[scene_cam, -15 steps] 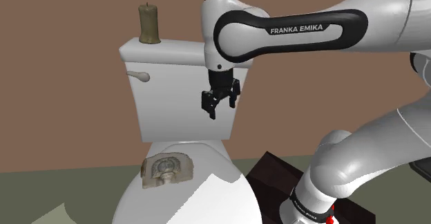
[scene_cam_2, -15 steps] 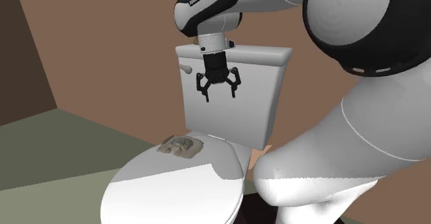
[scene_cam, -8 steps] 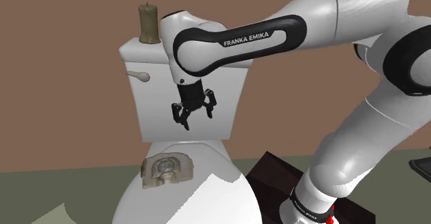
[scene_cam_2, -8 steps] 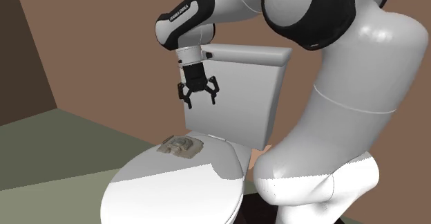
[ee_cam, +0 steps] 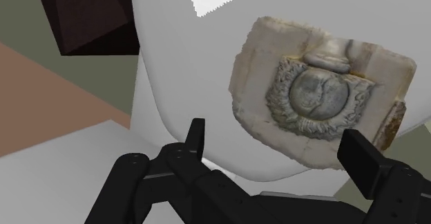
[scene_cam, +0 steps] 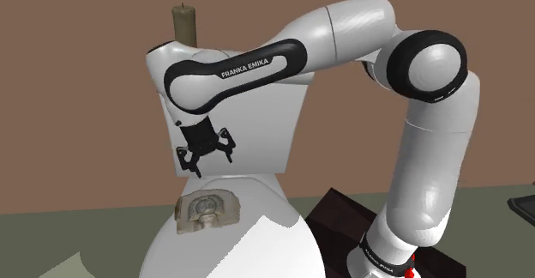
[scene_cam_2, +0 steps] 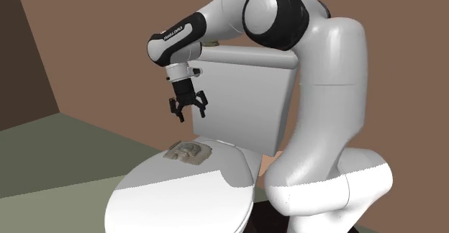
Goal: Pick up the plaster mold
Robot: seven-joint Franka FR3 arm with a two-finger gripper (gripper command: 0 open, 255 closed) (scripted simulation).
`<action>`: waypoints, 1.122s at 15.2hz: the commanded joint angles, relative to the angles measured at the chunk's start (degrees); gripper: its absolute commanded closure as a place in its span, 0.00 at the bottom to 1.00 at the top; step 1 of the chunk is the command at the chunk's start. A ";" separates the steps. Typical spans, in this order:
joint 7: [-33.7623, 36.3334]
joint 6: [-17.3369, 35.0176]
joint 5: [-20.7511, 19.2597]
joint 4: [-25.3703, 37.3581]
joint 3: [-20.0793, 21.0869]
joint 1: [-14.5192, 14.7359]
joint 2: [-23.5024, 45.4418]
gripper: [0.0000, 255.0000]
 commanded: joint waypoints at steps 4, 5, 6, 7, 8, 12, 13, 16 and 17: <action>8.76 -4.18 -4.87 14.55 -1.60 5.12 15.23 0.00; 10.05 -5.28 -5.59 17.91 -2.18 6.33 18.25 0.00; 11.23 -6.49 -6.24 21.49 -2.77 7.55 21.32 0.00; 12.28 -7.81 -6.82 25.32 -3.42 8.82 24.45 0.00; 13.20 -9.28 -7.35 29.47 -4.09 10.13 27.69 0.00; 15.28 -17.30 -8.98 50.72 -7.05 15.98 42.37 0.00; 15.33 -16.66 -9.00 50.22 -7.11 15.92 42.53 0.00; 15.49 -14.78 -9.13 48.83 -7.21 15.71 43.09 0.00; 15.54 -14.19 -9.19 48.43 -7.25 15.65 43.31 0.00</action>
